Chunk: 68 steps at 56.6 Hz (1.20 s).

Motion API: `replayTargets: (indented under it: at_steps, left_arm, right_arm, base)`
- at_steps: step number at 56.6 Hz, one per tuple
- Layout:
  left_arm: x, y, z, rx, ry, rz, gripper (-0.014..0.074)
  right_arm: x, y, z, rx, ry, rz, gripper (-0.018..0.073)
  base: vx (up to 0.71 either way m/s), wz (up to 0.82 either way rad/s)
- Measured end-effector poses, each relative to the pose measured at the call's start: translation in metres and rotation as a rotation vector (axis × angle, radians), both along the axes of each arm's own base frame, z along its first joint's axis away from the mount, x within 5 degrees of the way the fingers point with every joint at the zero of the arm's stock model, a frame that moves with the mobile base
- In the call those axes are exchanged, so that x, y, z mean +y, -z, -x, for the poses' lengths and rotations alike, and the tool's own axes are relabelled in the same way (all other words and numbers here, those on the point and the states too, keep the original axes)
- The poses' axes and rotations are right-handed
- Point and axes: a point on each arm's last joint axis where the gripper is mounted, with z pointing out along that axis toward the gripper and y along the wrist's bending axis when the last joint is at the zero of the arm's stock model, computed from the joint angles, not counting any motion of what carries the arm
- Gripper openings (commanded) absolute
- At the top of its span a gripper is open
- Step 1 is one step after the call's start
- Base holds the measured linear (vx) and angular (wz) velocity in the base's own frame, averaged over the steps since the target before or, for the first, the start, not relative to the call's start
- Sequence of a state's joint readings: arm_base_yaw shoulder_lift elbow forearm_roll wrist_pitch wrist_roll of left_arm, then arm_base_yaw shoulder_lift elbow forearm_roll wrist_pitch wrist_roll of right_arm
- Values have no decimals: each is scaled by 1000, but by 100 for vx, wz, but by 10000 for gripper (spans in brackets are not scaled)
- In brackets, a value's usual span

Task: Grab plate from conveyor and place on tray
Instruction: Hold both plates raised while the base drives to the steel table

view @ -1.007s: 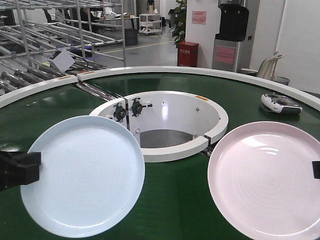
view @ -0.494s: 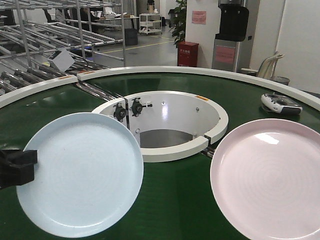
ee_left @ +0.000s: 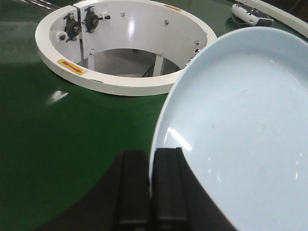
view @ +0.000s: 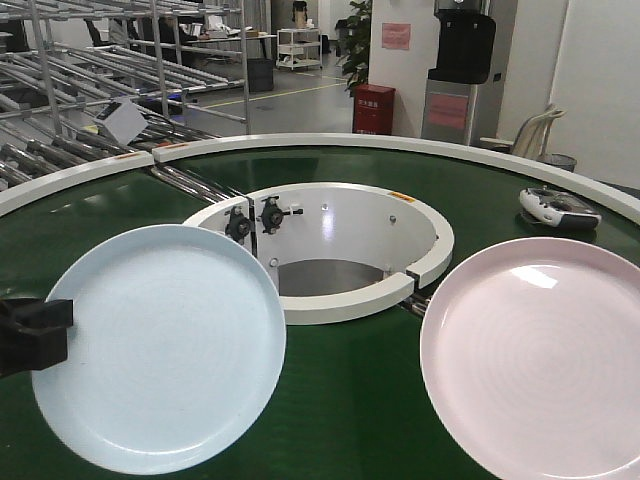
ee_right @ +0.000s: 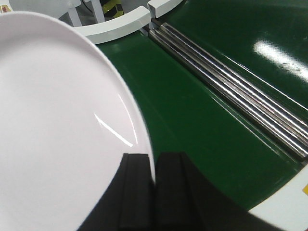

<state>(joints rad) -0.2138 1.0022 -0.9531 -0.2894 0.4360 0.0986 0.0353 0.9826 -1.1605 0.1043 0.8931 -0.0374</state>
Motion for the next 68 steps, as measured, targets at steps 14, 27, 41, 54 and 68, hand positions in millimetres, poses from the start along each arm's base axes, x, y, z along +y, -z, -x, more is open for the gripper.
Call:
replayTargets:
  at_steps: [14,27,41,54,68]
  left_arm:
    - [0,0,0,0,0,-1,-6]
    - [0,0,0,0,0,-1,-6]
    - [0,0,0,0,0,-1,-6]
    - [0,0,0,0,0,-1,-6]
    - [0,0,0,0,0,-1,-6]
  right_arm:
    - [0,0,0,0,0,0,-12]
    - [0,0,0,0,0,0,-12]
    - [0,0,0,0,0,1,-12]
    - [0,0,0,0,0,1,-12]
    - [0,0,0,0,0,1,-12]
  base:
    - [-5,-15]
    - [-10,-40]
    - [-15,-57]
    - [-16,-63]
    - [-16,-63]
